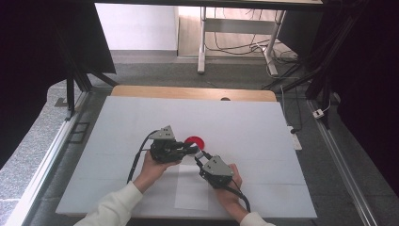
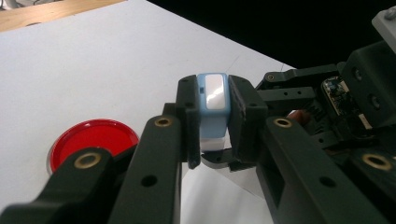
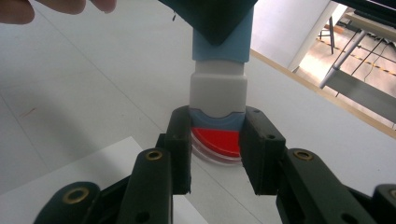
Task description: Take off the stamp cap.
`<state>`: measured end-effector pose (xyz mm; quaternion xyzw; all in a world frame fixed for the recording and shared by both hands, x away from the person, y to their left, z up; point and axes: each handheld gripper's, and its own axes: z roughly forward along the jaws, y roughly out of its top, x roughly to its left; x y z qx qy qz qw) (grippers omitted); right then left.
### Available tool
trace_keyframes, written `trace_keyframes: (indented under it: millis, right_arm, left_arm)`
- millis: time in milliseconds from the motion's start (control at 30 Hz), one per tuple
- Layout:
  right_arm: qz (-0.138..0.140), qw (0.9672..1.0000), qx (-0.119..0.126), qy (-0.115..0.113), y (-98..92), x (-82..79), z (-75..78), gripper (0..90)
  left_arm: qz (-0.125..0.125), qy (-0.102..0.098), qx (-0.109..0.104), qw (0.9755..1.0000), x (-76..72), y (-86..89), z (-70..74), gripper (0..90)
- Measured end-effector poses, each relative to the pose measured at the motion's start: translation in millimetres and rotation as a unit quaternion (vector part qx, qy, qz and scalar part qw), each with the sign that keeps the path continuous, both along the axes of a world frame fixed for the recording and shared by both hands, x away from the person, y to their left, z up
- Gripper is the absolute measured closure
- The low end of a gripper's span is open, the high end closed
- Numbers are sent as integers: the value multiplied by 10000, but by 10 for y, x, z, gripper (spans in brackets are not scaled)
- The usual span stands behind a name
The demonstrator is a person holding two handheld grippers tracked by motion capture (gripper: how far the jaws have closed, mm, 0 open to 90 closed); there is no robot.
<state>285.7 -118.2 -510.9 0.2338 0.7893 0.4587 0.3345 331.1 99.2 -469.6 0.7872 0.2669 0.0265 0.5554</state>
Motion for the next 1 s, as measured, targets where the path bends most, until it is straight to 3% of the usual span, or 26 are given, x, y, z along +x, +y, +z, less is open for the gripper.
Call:
trace_keyframes:
  millis: [400, 733, 1000]
  right_arm:
    - [23, 9999, -139, 52, 1, 15, 9, 654]
    - [80, 9991, -383, -137, -1, 20, 34, 656]
    - [-54, 9999, 77, 109, -13, -3, 26, 657]
  left_arm:
    - [2, 28, 38, 10000, 11, -4, -10, 753]
    - [10, 12, 29, 10000, 5, 5, 0, 754]
    - [30, 0, -71, 10000, -9, 9, 14, 754]
